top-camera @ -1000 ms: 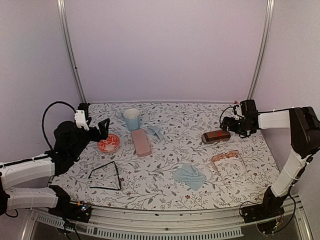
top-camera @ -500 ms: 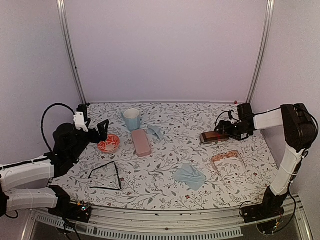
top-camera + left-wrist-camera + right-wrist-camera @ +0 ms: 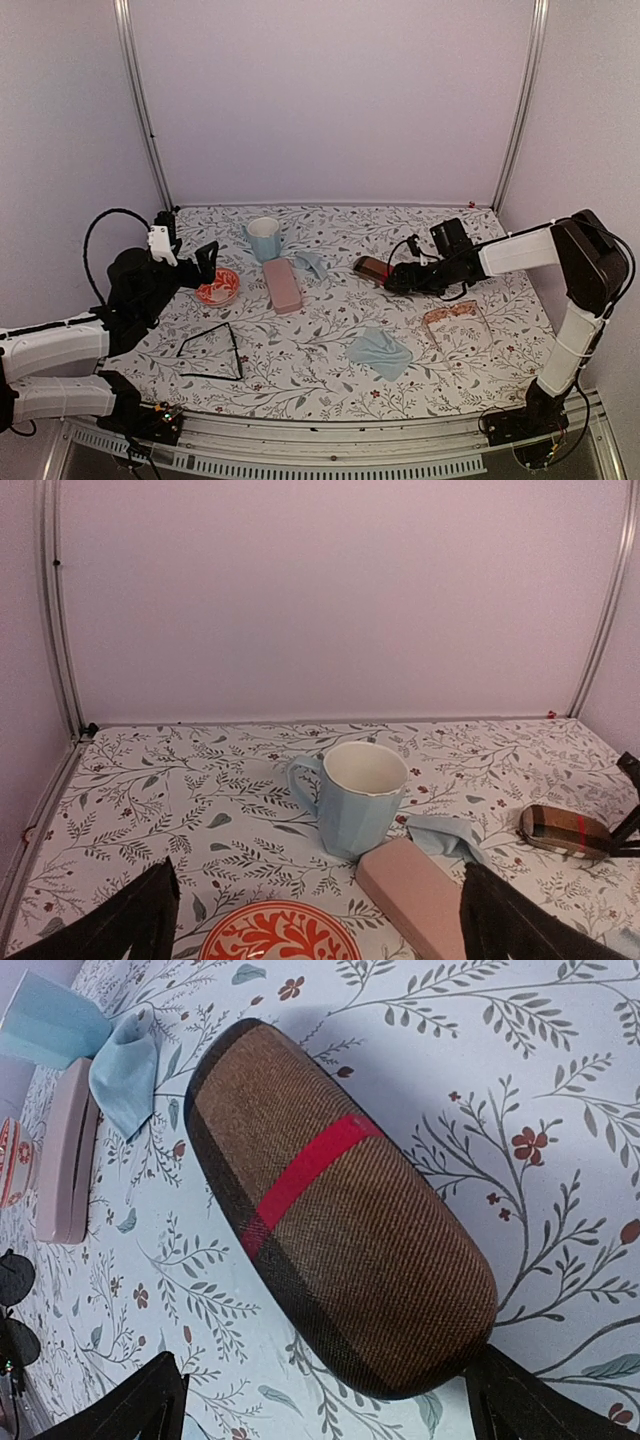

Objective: Organize the sunglasses
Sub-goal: Adjust the sunglasses case at the center of the board.

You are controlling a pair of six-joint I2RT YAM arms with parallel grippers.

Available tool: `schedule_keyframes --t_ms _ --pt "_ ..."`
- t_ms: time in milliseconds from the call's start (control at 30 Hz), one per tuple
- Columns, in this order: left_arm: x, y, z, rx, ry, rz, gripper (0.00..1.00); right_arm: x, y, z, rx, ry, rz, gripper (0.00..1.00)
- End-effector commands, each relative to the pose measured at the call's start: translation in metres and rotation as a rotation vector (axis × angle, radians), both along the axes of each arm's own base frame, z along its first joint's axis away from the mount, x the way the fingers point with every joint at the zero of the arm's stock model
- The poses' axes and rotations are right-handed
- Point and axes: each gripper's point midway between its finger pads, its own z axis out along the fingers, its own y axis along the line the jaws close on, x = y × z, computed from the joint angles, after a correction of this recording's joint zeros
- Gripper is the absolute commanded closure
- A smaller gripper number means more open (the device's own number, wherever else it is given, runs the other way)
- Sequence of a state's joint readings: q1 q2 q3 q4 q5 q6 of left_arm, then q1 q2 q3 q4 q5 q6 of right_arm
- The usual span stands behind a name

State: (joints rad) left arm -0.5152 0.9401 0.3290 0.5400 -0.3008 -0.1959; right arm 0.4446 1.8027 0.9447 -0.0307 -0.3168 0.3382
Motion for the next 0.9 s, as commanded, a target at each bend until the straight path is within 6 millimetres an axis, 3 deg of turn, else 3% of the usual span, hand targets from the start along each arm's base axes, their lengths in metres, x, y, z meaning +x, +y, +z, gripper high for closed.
schedule_keyframes --t_ms 0,233,567,867 --pt "-0.002 -0.004 -0.001 -0.009 -0.009 -0.013 0.01 0.015 -0.017 0.028 -0.097 -0.126 -0.014 0.01" --pt "-0.004 -0.004 -0.002 -0.009 -0.018 -0.012 0.01 0.027 -0.016 0.046 -0.208 -0.268 0.128 0.01" --pt "-0.004 -0.001 -0.002 0.002 -0.013 -0.001 0.01 0.032 0.016 0.026 -0.243 -0.277 0.399 0.01" --pt "-0.006 -0.002 -0.001 0.011 -0.018 -0.011 0.01 0.034 0.032 -0.002 -0.344 -0.251 0.501 0.01"
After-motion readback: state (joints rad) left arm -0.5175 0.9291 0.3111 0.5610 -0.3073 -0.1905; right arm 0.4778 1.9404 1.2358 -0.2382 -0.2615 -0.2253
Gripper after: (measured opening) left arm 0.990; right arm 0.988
